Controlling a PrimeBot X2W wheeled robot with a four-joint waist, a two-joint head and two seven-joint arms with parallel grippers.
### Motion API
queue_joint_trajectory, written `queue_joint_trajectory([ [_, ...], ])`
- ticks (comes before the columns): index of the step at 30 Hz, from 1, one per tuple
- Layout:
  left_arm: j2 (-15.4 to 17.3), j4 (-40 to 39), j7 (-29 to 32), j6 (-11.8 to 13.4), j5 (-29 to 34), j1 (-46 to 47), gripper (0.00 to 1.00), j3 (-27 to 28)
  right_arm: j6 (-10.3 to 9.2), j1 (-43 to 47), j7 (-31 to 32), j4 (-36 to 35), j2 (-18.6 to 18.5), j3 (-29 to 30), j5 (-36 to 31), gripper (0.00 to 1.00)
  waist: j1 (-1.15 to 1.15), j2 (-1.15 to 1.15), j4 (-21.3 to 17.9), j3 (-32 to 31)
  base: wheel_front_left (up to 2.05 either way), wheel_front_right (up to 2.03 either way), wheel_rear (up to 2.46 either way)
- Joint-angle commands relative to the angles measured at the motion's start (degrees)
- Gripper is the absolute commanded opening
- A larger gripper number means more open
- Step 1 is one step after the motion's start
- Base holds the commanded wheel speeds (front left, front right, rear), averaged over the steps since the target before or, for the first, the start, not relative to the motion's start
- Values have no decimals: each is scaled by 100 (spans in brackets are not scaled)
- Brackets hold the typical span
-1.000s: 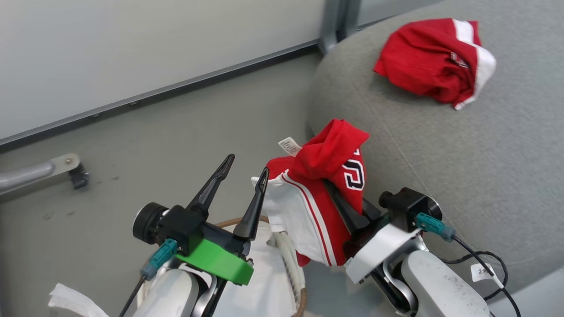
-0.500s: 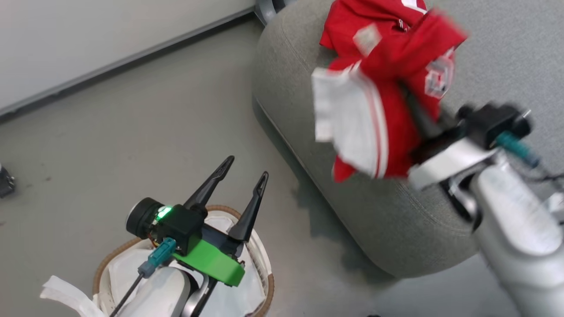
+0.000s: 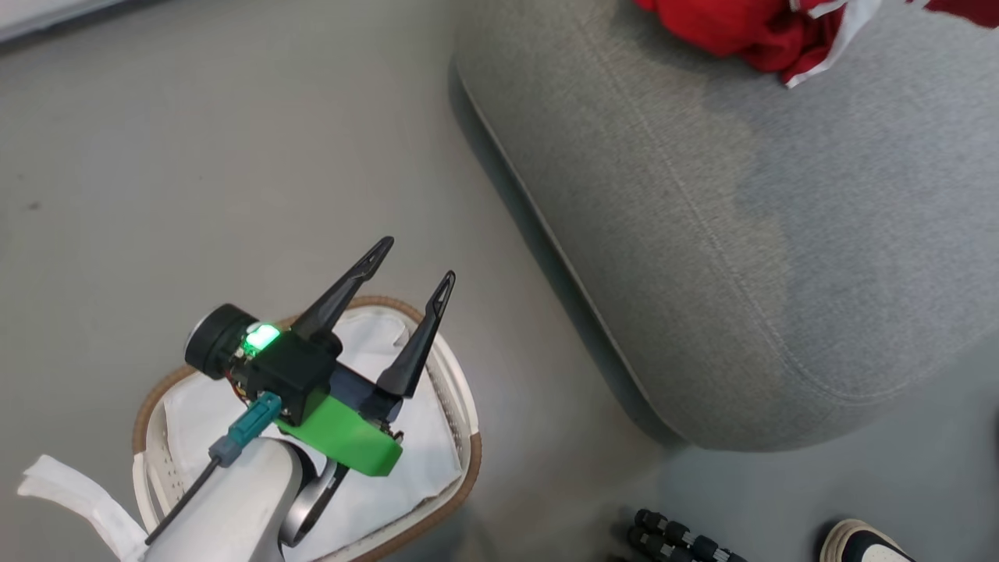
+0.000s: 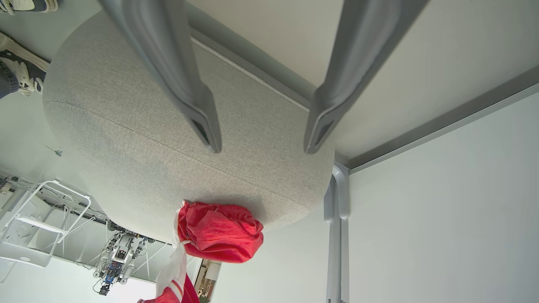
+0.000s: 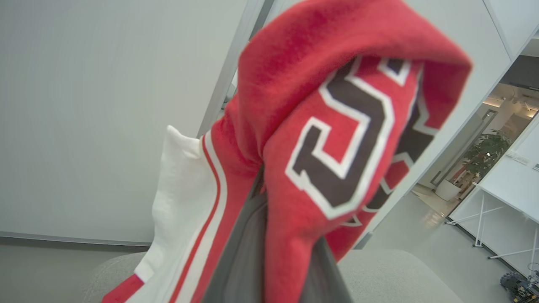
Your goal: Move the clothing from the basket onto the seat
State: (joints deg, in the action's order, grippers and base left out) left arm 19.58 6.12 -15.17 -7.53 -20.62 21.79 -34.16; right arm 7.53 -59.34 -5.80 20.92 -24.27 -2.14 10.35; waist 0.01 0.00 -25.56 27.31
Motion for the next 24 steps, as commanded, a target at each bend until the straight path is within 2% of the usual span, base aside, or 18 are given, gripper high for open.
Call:
queue_joint_trajectory([
  [1,89,-24,5,8,-33,160,100,-3,-8,-105,89,99,25,135,-119,0,-1,0,348,502,0,0,0],
  [4,183,-94,5,8,-59,320,100,-68,-8,-305,254,317,34,525,-353,0,-1,0,533,808,0,0,0],
  [13,354,-162,5,8,-160,736,100,-147,-8,-324,398,752,575,1615,-1137,0,-1,0,975,1486,0,0,0],
  [17,375,-142,5,8,-180,834,100,-117,-8,-143,506,862,767,2094,-1655,0,-1,0,1108,1620,0,0,0],
  [23,271,-65,5,8,-217,829,100,9,-8,136,438,945,1015,2679,-2078,0,-1,0,1189,1548,0,0,0],
  [24,248,-47,5,8,-217,810,100,22,-8,169,416,956,1043,2738,-2112,12,-1,0,1188,1507,0,0,0],
])
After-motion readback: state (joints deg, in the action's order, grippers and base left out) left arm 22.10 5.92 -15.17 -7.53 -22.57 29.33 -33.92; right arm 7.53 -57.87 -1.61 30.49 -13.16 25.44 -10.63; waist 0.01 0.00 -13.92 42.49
